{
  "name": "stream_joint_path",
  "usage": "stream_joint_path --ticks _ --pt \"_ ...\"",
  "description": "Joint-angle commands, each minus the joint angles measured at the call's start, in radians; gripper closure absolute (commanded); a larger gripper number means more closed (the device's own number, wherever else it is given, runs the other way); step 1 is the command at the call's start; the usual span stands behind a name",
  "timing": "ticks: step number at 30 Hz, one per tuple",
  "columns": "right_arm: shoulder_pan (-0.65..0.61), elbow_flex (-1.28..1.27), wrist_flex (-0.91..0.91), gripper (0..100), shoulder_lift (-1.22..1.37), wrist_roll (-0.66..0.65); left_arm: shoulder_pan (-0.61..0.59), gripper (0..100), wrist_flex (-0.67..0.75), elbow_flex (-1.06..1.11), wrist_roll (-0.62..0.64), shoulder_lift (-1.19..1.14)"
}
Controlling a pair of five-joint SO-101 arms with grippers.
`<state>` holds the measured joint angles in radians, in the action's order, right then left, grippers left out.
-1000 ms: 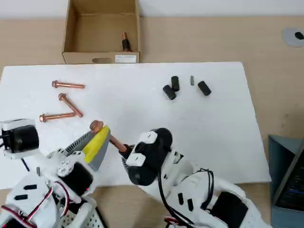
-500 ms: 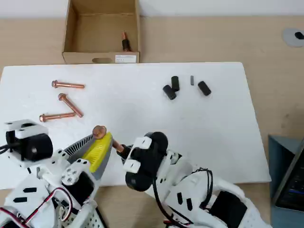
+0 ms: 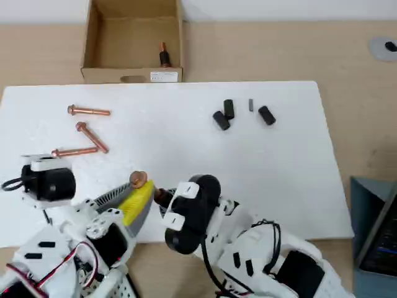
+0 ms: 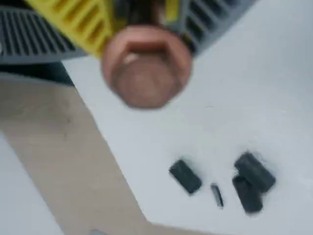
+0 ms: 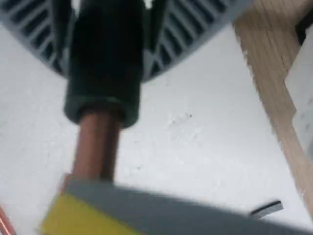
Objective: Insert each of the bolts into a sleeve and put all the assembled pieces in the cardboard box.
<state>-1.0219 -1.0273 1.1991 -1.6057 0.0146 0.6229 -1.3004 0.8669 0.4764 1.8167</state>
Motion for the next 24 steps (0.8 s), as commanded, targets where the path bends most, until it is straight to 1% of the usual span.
stream_joint_path --ticks 1,5,6,9,11,15,19,24 --pt "-0.005 0.010 -0.021 98.9 0.004 -0.009 0.011 100 0.002 -0.008 0.035 -0.001" --pt "-0.005 0.010 -0.023 98.9 0.004 -0.009 0.006 99 -0.002 -0.008 0.035 -0.001" --pt "-0.005 0.010 -0.023 98.9 0.004 -0.009 0.005 98 -0.002 -0.009 0.037 -0.001" --pt "-0.005 0.010 -0.023 98.9 0.004 -0.009 0.003 88 -0.006 -0.023 0.080 -0.001" --pt "-0.005 0.010 -0.023 98.9 0.004 -0.009 -0.008 84 -0.031 -0.037 0.095 -0.002" --pt "-0.004 0.010 -0.021 98.9 0.004 -0.006 -0.031 83 -0.038 -0.040 0.094 -0.002" --pt "-0.002 0.005 -0.021 98.9 0.004 0.002 -0.029 83 -0.038 -0.040 0.094 -0.002" --pt "-0.001 0.005 -0.021 98.9 0.004 0.052 -0.029 83 -0.040 -0.035 0.091 -0.002"
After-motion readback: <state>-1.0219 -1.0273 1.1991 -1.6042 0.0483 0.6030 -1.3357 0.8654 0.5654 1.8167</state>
